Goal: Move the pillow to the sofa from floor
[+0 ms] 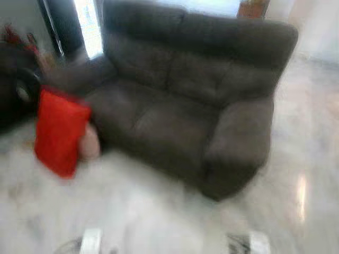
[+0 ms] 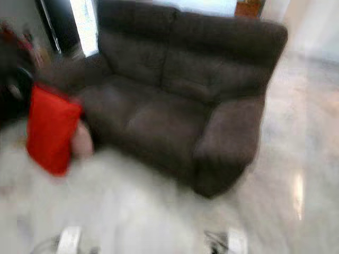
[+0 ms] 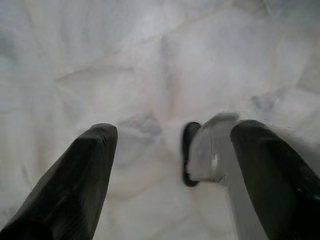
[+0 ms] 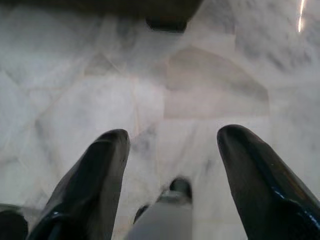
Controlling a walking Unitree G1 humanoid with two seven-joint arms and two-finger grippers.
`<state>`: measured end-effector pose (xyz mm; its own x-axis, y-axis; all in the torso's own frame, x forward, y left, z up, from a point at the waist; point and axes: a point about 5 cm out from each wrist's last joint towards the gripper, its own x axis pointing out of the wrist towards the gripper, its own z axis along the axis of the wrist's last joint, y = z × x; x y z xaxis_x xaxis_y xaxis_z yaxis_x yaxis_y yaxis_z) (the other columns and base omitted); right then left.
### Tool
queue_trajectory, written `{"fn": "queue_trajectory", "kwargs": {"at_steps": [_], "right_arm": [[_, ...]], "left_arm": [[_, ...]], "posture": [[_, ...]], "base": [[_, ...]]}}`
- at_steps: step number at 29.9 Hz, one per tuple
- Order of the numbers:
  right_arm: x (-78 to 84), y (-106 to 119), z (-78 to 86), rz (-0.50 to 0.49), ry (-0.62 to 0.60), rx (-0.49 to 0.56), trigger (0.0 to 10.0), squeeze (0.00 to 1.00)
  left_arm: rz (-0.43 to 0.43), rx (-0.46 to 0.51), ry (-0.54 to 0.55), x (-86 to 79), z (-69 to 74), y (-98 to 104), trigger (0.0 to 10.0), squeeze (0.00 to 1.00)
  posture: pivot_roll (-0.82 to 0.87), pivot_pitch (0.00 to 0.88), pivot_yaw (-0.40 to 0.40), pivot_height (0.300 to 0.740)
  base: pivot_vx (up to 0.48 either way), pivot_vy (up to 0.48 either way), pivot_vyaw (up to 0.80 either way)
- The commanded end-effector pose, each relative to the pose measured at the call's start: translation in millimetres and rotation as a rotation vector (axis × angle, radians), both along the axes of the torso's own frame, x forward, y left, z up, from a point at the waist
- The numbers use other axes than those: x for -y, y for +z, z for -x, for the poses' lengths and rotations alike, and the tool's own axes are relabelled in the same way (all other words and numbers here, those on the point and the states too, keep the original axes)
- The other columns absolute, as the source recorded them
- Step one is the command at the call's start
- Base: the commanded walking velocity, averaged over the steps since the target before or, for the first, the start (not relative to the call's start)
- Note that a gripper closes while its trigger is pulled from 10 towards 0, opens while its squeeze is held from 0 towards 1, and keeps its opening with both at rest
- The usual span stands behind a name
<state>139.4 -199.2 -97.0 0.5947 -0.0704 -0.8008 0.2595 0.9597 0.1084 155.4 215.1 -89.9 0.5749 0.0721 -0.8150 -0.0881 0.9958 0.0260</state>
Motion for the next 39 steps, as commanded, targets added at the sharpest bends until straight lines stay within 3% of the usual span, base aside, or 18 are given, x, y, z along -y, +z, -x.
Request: {"fn": "queue_trajectory", "kwargs": {"at_steps": [1,11,18,27,39], "right_arm": [[-6.0,0.5,-4.1,-0.019,-0.004,0.008,10.0,0.0],[-4.3,0.6,-3.5,-0.016,-0.002,0.009,10.0,0.0],[-3.6,0.3,-2.9,-0.018,-0.005,0.004,10.0,0.0],[-3.1,0.4,-3.1,-0.016,-0.009,0.003,10.0,0.0],[-3.6,0.2,-3.0,-0.016,-0.004,-0.002,10.0,0.0]], "left_arm": [[-0.018,0.005,0.006,-6.4,-1.7,2.0,10.0,0.0],[-0.014,0.004,0.012,-5.1,-1.0,1.4,10.0,0.0],[-0.011,0.005,0.016,-4.3,-0.8,1.2,10.0,0.0],[-0.011,0.005,0.017,-4.0,-1.0,1.2,10.0,0.0],[-0.011,0.004,0.014,-4.3,-1.1,1.3,10.0,0.0]], "posture": [[0.03,0.0,-0.017,0.74],[0.02,0.0,-0.023,0.74],[0.02,0.0,-0.025,0.74],[0.02,0.0,-0.026,0.74],[0.02,0.0,-0.023,0.74]], "base": [[0.0,0.409,0.0],[0.0,0.409,0.0],[0.0,0.408,-0.68],[0.0,0.413,0.0],[0.0,0.431,-0.45]]}}
